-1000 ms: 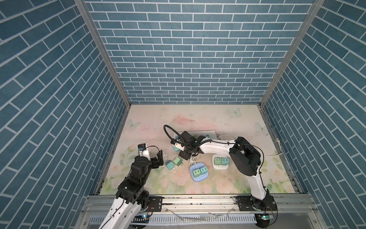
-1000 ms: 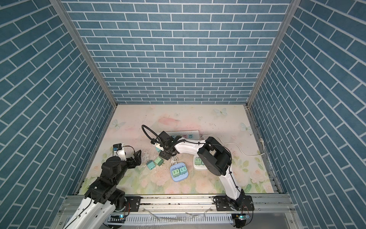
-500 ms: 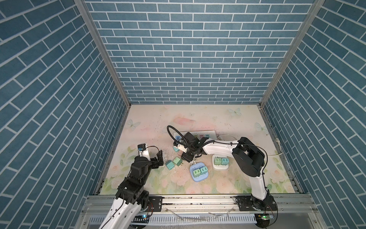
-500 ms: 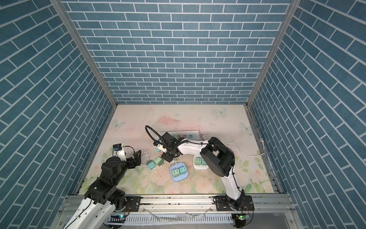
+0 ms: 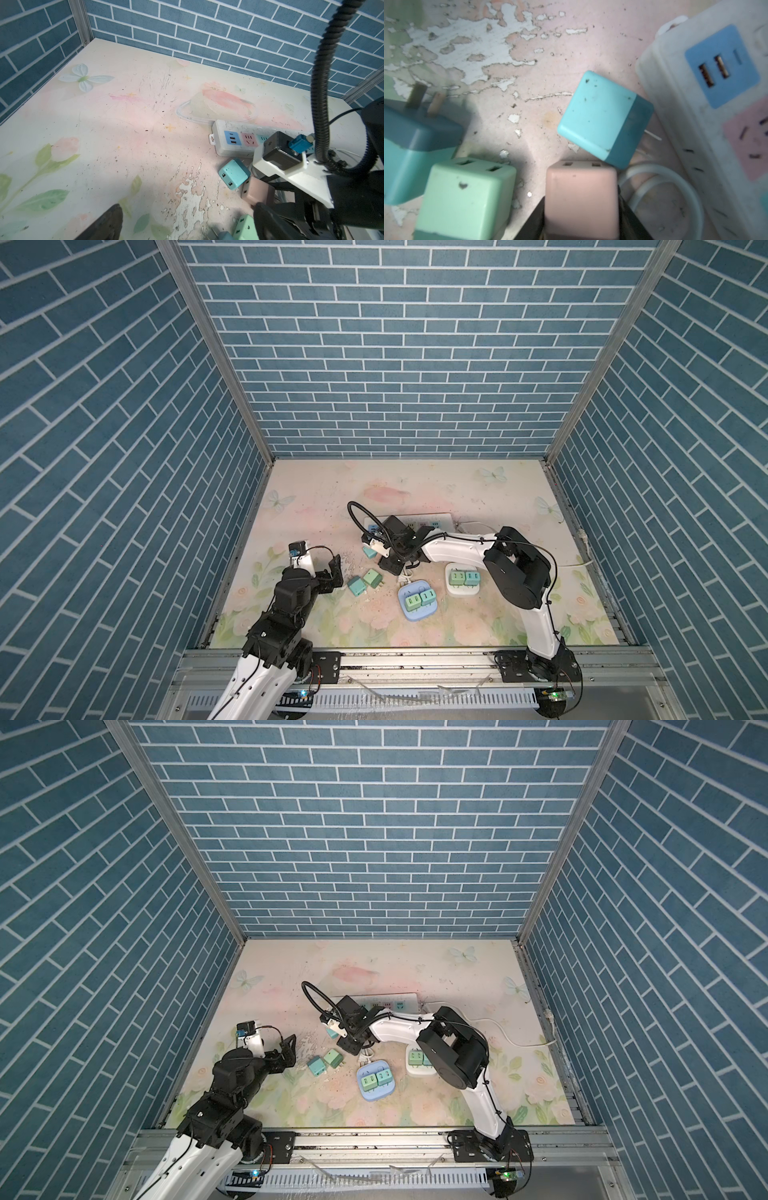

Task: Insert plugs into power strip
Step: Pick up the plug from the center of the table, then insert the plug into the socket.

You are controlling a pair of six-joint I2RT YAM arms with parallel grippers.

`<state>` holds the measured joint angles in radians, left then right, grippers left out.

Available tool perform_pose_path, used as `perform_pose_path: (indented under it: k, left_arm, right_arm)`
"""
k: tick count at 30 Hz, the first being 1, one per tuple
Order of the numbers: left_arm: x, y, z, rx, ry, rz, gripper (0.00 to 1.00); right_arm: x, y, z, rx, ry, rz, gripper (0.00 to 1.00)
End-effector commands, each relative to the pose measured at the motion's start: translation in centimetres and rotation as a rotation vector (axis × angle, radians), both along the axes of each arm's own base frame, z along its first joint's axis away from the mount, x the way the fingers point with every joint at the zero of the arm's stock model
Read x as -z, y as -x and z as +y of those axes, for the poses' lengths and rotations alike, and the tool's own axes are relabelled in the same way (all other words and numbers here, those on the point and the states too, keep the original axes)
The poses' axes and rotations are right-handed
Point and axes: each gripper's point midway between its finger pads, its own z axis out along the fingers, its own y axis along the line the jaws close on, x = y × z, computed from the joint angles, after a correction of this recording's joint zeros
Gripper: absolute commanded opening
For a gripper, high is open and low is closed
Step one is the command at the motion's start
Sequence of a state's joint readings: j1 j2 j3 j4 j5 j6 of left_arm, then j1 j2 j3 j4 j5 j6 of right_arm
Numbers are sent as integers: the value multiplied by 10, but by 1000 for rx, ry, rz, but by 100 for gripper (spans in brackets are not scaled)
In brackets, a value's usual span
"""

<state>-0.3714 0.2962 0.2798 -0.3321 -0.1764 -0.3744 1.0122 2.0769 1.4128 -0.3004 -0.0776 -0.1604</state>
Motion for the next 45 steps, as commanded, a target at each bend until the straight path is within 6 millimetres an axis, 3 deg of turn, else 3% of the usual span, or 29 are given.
perform_pose_path:
  k: [1,7,14,19,23,29,33,39,43,44,45]
  left_arm:
    - [5,1,3,-11,-6,9,99]
    - [6,0,1,-7,-2,9,100]
    - [-14,4,19,-111,19,-19,100]
    - [-47,10,-14,72,133,-82,100]
    - [-60,12,-29,150,160,-62,100]
    - [-76,7,-82,408,251,-6,100]
    - [-90,5,-111,552,308,21,94]
    - [-111,6,-130,636,305,12,91]
    - [-128,13,-143,685,285,-7,90]
    - [-124,14,-147,692,272,4,91]
    - [-136,16,-152,709,263,-14,90]
  right_arm:
    - [7,4,-1,1,18,20,42]
    - [-9,4,0,14,-47,-10,35]
    - [-64,-5,-6,64,-203,-154,30]
    - [-105,-5,-16,80,-331,-260,26]
    - [-116,-6,-22,82,-369,-309,22]
    - [-135,-6,-31,68,-460,-427,11]
    - [-173,4,-38,-4,-596,-578,8]
    - [-225,30,-45,-156,-795,-816,4]
    - [-228,31,-46,-167,-807,-846,0]
    - [-225,31,-46,-166,-807,-843,0]
    - [-224,38,-45,-199,-821,-834,0]
